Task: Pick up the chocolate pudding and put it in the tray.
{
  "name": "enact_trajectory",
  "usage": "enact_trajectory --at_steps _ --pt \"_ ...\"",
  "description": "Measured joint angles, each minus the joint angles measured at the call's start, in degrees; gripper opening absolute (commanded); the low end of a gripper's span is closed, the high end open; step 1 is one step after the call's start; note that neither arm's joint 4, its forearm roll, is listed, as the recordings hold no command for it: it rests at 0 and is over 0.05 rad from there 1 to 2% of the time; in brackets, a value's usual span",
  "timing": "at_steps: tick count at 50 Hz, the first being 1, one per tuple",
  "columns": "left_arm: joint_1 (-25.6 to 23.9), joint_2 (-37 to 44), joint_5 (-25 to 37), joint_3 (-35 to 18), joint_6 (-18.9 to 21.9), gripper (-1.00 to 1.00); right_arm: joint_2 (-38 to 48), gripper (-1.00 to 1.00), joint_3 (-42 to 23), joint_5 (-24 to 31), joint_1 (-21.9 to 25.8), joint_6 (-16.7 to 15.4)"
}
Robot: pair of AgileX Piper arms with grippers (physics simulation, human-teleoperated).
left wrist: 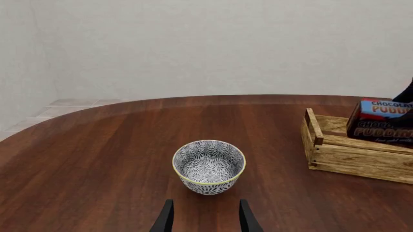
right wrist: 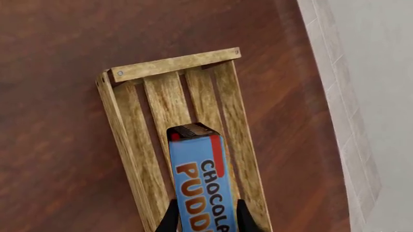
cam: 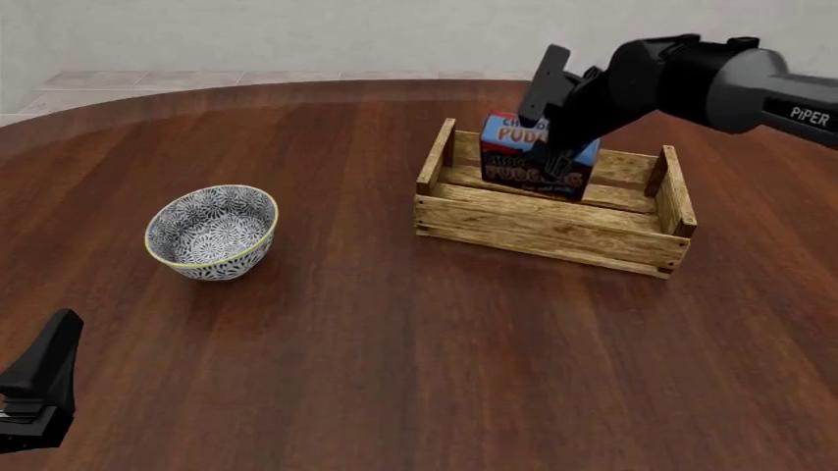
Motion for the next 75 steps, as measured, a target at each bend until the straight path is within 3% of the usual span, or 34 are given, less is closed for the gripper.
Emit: enact_trajectory --at_steps 75 --pt "0.0 0.0 0.0 0.0 0.0 1.0 5.0 -1.0 -0.4 -2.2 0.3 3.7"
